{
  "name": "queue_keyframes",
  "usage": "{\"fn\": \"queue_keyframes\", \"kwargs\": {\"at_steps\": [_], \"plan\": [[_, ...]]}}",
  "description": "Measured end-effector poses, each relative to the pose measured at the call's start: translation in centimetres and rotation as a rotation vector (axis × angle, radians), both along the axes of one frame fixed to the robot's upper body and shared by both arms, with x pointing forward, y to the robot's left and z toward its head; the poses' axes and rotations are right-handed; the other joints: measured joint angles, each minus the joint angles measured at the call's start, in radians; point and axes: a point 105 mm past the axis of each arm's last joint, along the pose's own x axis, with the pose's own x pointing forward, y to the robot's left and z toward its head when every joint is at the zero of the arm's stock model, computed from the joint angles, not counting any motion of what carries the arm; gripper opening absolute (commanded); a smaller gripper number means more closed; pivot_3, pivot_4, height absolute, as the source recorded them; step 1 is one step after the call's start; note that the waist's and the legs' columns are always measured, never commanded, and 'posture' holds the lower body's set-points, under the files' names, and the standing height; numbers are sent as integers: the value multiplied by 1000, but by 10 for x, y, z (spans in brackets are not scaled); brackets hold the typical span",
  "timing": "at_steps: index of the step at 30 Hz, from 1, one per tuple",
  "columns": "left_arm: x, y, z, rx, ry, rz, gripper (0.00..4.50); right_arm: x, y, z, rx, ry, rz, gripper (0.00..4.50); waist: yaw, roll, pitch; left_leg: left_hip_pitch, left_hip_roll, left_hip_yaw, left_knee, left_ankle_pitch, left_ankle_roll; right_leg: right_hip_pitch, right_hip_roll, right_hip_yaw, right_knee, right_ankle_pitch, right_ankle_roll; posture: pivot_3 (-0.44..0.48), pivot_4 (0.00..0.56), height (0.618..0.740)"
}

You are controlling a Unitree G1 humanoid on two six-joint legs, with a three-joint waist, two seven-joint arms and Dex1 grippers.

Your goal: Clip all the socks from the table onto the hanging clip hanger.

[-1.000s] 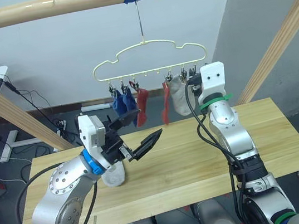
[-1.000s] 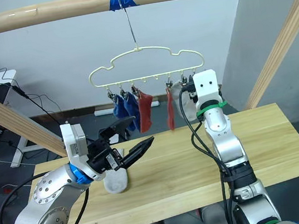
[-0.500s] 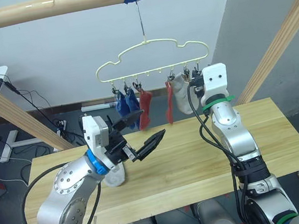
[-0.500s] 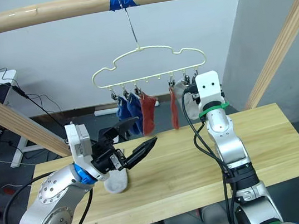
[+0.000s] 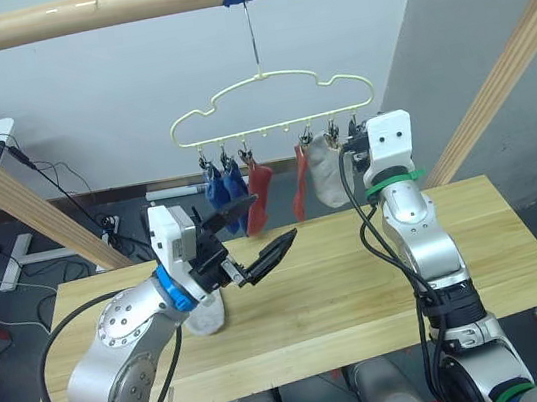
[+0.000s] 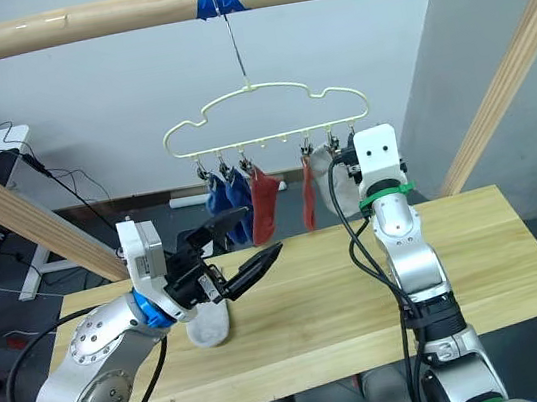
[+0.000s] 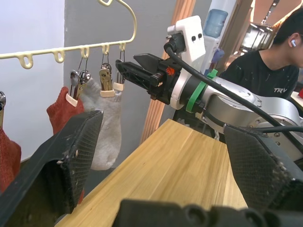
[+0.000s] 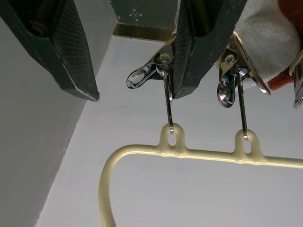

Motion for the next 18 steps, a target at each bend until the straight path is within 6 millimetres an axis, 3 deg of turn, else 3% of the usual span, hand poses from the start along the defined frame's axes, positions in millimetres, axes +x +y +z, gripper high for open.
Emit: {"fn": "queue_keyframes", "kwargs": {"at_steps": [18], "plan": [[0,-2,-2,9,-1,-3,4500,5,2,-8,163,58,32,2527,1,0,0,0,0,0,0,0,0,0,0,0,0,0,0,-74,191,740]]}}
